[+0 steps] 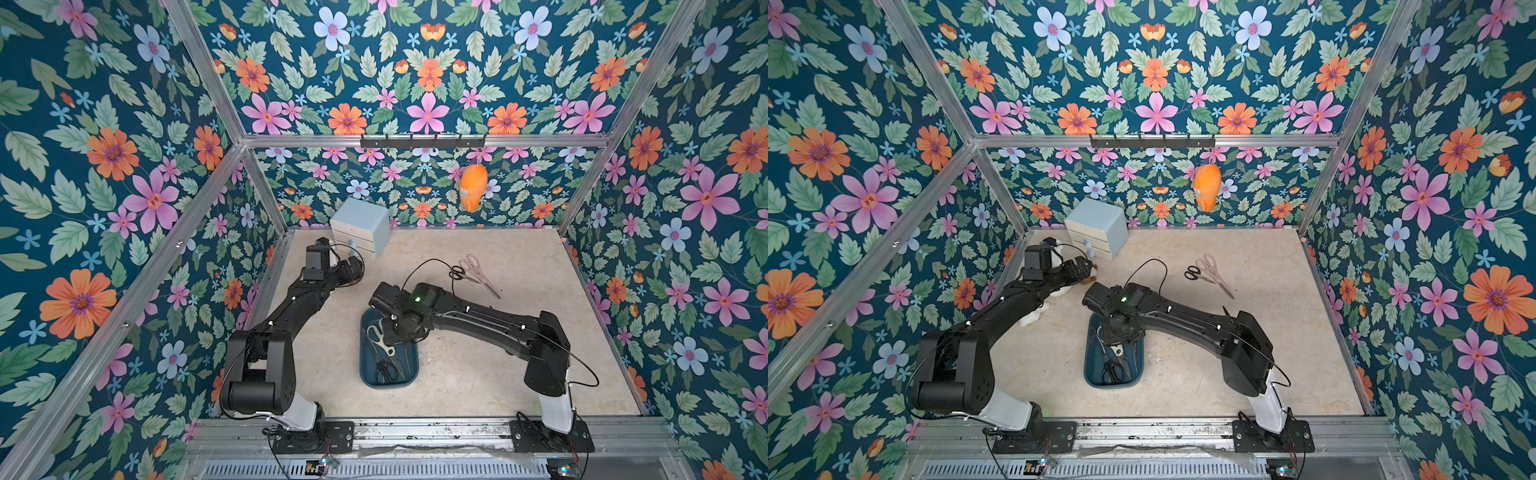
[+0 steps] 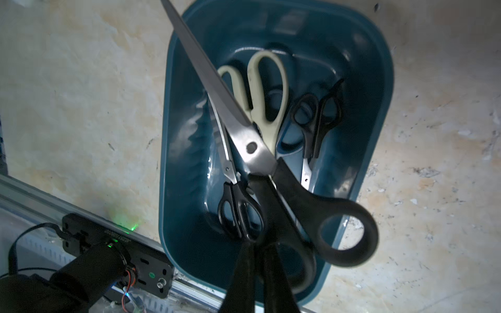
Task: Put the scissors into the storage box
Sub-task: Place the scissors in the storage box.
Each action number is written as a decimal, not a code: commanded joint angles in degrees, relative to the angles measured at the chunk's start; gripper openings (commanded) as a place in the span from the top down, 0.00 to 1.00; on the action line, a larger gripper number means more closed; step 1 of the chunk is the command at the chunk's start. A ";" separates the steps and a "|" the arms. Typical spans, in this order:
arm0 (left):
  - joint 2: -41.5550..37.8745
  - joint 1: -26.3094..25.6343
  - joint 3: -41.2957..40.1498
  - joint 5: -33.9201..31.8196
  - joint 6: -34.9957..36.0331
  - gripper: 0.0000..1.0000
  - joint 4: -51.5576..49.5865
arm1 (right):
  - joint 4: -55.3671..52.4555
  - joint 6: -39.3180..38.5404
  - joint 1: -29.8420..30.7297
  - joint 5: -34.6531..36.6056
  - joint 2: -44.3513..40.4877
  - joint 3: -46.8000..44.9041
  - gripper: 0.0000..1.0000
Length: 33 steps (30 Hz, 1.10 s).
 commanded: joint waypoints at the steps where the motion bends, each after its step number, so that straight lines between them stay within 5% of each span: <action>1: -0.38 0.13 -0.22 -0.49 -0.14 0.01 1.02 | 1.31 -0.10 0.40 -3.16 0.65 -0.83 1.00; 16: -0.86 0.23 -0.42 -0.56 -0.17 0.01 1.11 | -1.24 -2.09 -0.66 -5.72 8.73 3.13 0.99; 23: -1.08 0.22 -0.40 -0.56 -0.17 0.01 1.11 | -1.38 -2.18 -0.74 -5.81 8.63 3.24 0.70; 33: -1.17 0.22 -0.93 -0.77 -0.08 0.01 1.20 | 2.10 -1.57 -3.22 -1.43 3.20 -0.09 0.64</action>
